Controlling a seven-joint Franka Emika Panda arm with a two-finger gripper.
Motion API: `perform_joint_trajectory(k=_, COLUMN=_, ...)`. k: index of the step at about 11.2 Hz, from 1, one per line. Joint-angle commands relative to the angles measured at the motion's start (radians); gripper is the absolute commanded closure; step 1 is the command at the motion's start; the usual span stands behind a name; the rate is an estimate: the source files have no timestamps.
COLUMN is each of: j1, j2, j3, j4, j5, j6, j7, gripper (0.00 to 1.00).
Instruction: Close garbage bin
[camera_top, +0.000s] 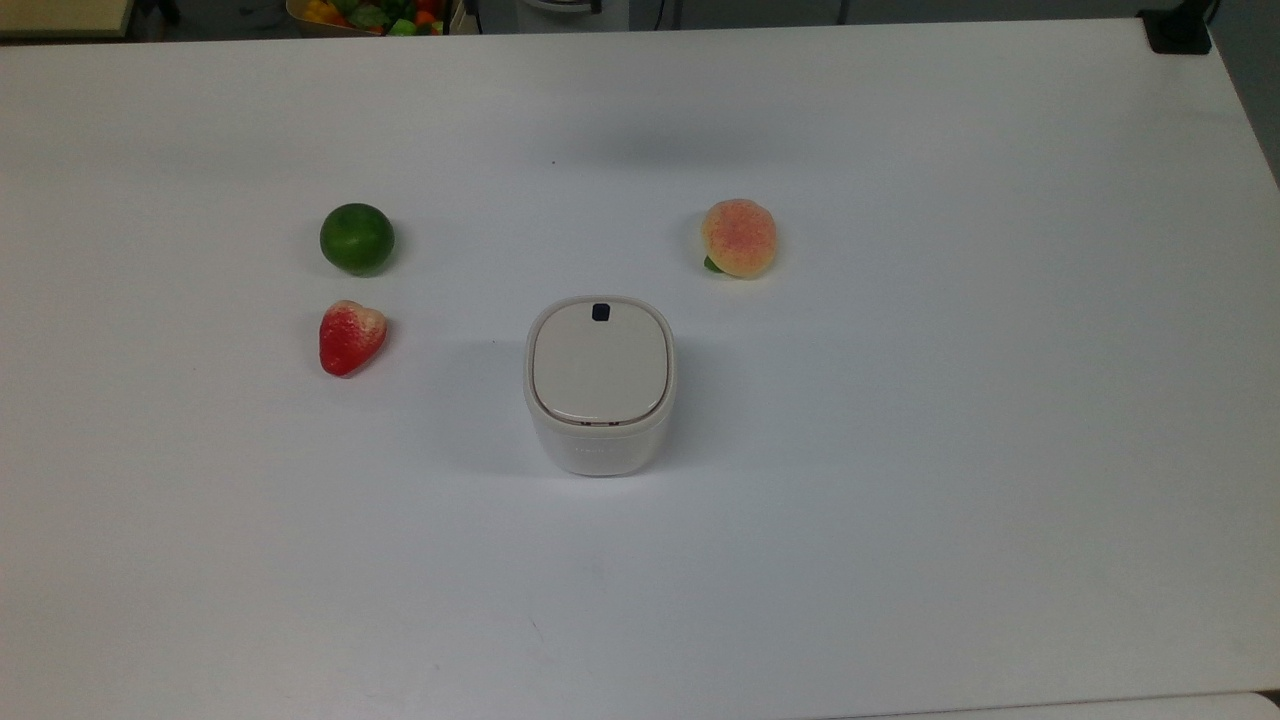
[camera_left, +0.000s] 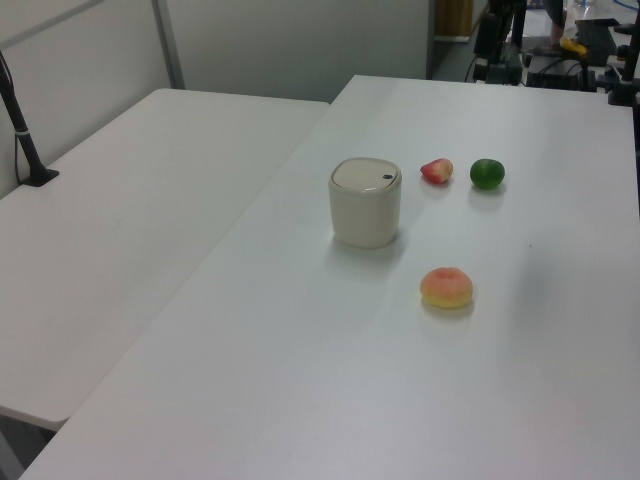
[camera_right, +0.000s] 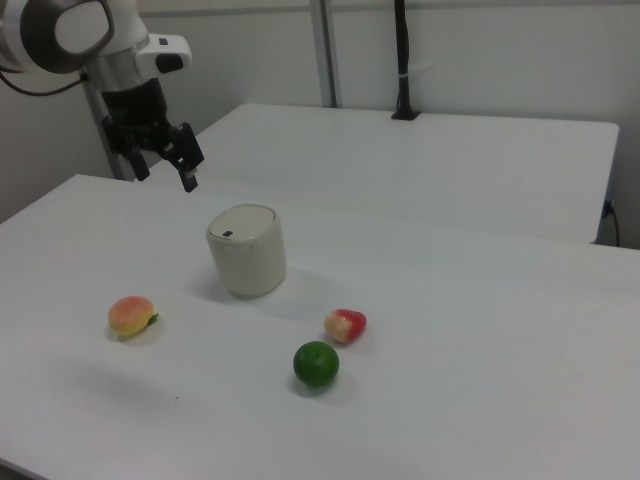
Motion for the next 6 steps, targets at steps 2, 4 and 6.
perform_joint_trajectory(k=2, j1=0.011, j2=0.031, j3=-0.023, j4=0.052, j5=-0.041, j6=-0.014, j7=-0.035, gripper=0.0)
perform_joint_trajectory(k=4, j1=0.029, j2=0.031, j3=-0.044, j4=0.054, j5=-0.04, j6=-0.019, j7=-0.035, gripper=0.0)
perform_joint_trajectory(k=6, j1=0.055, j2=0.037, j3=-0.067, j4=0.055, j5=-0.038, j6=-0.019, j7=-0.023, gripper=0.0)
